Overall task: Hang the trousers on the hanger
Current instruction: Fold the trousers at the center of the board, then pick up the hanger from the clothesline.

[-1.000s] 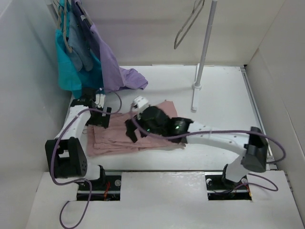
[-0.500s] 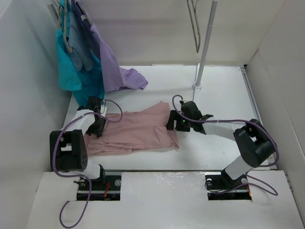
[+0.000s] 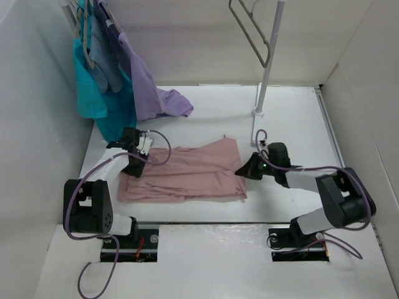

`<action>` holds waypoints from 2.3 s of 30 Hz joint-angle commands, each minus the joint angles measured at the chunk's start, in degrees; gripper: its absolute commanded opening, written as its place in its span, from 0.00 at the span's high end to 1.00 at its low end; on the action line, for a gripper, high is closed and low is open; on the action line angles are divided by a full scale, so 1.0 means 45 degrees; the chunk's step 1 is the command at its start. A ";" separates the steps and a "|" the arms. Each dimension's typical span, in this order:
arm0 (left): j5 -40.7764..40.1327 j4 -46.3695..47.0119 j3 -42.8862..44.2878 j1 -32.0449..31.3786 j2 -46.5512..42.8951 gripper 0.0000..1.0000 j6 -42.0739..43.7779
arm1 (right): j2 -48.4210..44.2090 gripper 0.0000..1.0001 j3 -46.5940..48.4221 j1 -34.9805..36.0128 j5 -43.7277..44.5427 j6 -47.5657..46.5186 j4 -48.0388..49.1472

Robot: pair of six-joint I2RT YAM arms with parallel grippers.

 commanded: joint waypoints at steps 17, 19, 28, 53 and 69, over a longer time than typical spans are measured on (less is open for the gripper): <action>-0.2026 -0.1621 0.1912 -0.2906 -0.1646 0.00 -0.0038 | -0.7169 0.00 0.6854 -0.2695 0.5456 -0.5101 -0.8724; -0.2614 -0.1623 0.1912 -0.2906 -0.2271 0.00 0.0079 | -0.7171 0.00 0.9111 -0.2092 0.5806 -0.5711 -0.8395; -0.2049 -0.1350 0.1912 -0.2495 -0.2585 0.00 -0.0351 | -0.2450 0.00 1.7635 -0.0019 0.6195 -0.6202 -0.6791; -0.2049 -0.0724 0.0877 -0.2378 -0.3210 0.00 -0.0351 | 0.4333 0.41 2.3347 0.1430 1.0774 -0.4486 -0.7143; -0.2049 -0.0491 0.0312 -0.2378 -0.3814 0.00 -0.0234 | 0.4391 0.26 2.2193 -0.0193 0.5730 -0.1476 -0.4681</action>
